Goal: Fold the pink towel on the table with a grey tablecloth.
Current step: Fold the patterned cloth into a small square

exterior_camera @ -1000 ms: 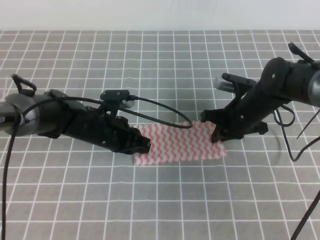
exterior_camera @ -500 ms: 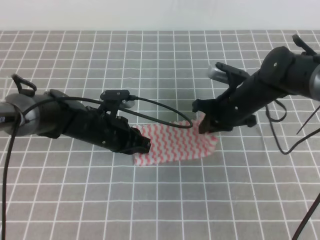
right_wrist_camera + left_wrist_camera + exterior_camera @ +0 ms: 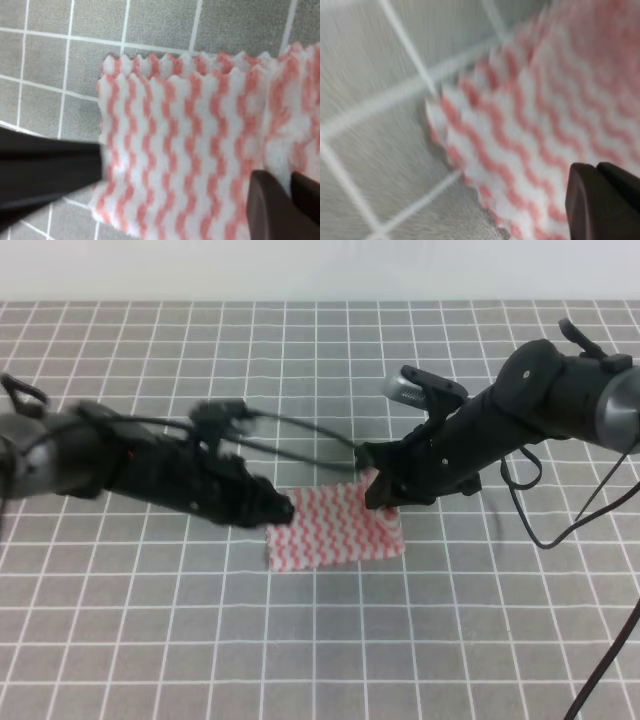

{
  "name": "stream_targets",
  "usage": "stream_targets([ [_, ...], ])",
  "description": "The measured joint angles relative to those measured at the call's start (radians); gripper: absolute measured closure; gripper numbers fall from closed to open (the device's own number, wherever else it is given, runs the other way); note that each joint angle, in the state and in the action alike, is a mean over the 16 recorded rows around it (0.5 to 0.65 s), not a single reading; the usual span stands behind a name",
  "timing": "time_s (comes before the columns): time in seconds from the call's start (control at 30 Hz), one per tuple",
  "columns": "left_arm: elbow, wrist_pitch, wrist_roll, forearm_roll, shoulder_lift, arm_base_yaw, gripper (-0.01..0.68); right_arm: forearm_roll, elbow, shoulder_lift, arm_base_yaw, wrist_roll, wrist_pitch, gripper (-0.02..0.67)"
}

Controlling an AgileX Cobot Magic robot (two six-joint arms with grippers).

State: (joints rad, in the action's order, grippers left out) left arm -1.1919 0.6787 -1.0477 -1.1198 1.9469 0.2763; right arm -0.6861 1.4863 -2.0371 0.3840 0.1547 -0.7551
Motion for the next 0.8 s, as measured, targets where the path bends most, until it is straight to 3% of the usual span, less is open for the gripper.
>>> stream_targets([
  [0.37, -0.013, 0.064, -0.004, -0.01, -0.019, -0.062, 0.673, -0.007, 0.0, 0.0, 0.01, 0.007, 0.009, 0.659],
  [0.8, -0.013, 0.056, -0.066, -0.082, 0.062, -0.065, 0.673, -0.027, 0.002, 0.0, 0.013, 0.008, 0.003, 0.659],
])
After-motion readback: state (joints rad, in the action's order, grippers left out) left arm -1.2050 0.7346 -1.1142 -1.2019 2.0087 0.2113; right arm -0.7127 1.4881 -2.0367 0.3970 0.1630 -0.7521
